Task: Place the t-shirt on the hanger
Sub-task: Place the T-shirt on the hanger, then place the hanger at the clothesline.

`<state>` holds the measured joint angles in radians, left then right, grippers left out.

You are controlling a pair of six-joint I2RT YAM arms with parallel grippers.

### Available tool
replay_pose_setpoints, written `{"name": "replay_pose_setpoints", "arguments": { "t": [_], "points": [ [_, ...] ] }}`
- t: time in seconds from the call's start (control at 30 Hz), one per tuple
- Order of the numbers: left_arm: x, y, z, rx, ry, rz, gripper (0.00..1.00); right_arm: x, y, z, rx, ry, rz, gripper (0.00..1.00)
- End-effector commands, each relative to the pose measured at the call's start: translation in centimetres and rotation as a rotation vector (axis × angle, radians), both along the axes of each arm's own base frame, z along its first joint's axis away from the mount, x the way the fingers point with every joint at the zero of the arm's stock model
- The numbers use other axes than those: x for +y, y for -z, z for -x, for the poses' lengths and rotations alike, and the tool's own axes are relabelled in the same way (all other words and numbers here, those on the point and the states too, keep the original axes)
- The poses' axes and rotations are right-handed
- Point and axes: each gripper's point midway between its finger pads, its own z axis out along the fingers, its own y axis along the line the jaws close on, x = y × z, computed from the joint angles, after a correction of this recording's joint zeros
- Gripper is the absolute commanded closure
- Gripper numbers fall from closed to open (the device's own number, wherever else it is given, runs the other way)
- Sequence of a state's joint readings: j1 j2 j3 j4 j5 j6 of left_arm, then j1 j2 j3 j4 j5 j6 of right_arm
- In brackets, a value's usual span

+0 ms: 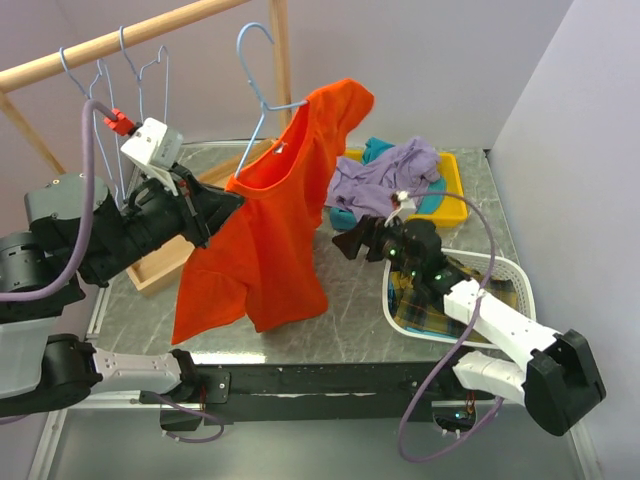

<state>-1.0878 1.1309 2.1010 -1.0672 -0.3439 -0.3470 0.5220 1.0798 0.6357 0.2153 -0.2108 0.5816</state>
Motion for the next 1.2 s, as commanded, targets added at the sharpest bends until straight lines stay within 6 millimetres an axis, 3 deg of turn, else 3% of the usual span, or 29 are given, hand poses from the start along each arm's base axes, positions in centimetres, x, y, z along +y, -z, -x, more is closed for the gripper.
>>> {"name": "replay_pose_setpoints", "arguments": {
  "t": [0.0,0.03,0.07,0.2,0.27,0.3,0.43,0.53,0.97,1.17],
  "points": [
    [0.1,-2.3,0.9,-0.063,0.056,0.047,0.99,4.0,-2.4,2.7,-0.183,-0.140,-0.081,0.00],
    [0.1,-2.3,0.9,-0.064,0.054,0.049,0.99,4.3,-1.7,2.7,-0.188,-0.119,-0.058,0.00],
    [0.3,-2.3,0.8,-0.065,0.045,0.051,0.99,5.7,-1.2,4.2,-0.205,-0.165,-0.037,0.00],
    [0.9,-1.9,0.2,-0.060,-0.002,0.038,0.99,5.6,1.6,6.1,-0.194,-0.141,-0.057,0.00],
    [1.2,-1.9,0.2,-0.062,-0.013,0.042,0.99,5.7,1.1,7.0,-0.223,-0.150,-0.106,0.00],
    [1.1,-1.6,0.0,-0.059,-0.019,0.032,0.99,5.9,2.4,8.2,-0.208,-0.170,-0.091,0.00],
    [1.2,-1.1,-0.3,-0.053,-0.037,0.020,0.99,5.9,4.6,9.7,-0.206,-0.155,-0.038,0.00],
    [1.4,-1.1,-0.3,-0.053,-0.044,0.022,0.99,6.0,6.4,10.1,-0.175,-0.151,-0.018,0.00],
    [2.0,-0.3,-0.4,-0.038,-0.070,0.014,0.99,9.7,8.7,11.5,-0.177,-0.212,0.089,0.02],
    [2.0,0.7,-0.4,-0.021,-0.075,0.004,0.99,11.0,8.9,9.9,-0.192,-0.165,0.162,0.00]
  ]
}}
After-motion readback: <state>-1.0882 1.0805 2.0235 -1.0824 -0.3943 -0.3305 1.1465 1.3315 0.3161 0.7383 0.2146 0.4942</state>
